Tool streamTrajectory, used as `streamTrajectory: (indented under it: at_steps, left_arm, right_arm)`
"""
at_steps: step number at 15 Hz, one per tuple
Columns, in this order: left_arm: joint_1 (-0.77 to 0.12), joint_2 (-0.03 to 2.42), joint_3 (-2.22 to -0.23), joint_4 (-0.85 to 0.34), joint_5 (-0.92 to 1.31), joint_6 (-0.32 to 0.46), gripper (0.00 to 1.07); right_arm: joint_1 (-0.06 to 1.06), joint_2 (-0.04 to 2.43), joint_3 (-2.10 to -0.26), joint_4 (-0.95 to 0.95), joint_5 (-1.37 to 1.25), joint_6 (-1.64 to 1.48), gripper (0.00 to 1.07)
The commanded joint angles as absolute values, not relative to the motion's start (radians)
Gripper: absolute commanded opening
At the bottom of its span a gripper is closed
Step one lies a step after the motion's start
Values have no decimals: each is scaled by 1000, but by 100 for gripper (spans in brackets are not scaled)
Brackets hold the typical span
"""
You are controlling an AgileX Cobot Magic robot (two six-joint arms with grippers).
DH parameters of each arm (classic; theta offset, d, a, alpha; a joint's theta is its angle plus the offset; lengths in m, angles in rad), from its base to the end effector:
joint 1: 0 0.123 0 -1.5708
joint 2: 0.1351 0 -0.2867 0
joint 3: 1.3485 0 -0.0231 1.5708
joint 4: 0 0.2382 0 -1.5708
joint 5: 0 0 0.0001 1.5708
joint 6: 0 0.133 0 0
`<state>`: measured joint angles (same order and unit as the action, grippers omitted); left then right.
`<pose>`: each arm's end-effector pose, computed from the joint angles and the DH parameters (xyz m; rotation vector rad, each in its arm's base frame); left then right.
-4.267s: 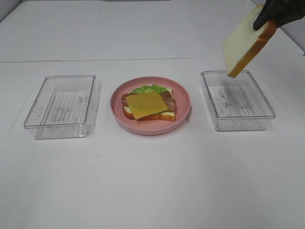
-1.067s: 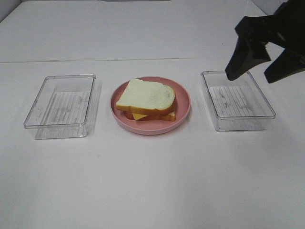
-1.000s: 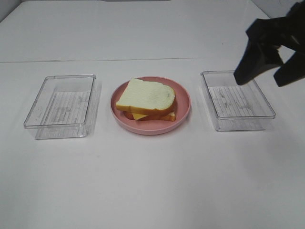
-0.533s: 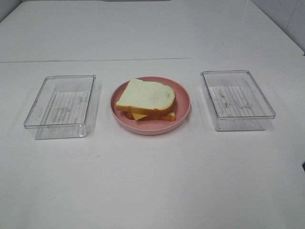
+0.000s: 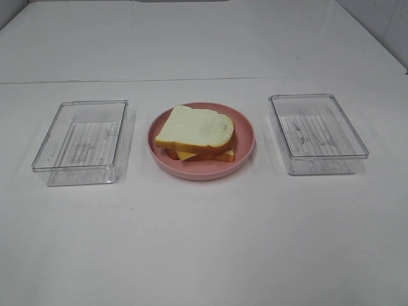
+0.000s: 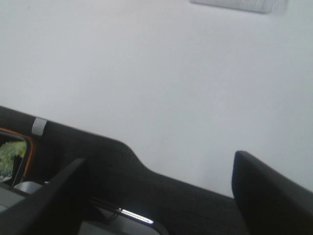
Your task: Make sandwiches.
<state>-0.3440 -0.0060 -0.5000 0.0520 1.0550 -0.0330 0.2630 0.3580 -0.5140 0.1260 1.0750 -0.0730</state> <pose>0.0201 -0.0008 0.2530 0.3129 2.0118 -0.1752 0.0564 0.0304 0.2410 -0.3823 2.3769 0.2493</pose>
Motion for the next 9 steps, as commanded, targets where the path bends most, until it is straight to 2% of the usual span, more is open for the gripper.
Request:
streamTrajectory:
  at_steps: [1,9]
  left_arm:
    - [-344,-13,-498,52,1047,-31,88]
    - [-344,-13,-498,52,1047,-31,88]
  right_arm:
    - [262,288,-500,102,1057,-75,75]
    - [262,263,-500,103,1057,-75,75]
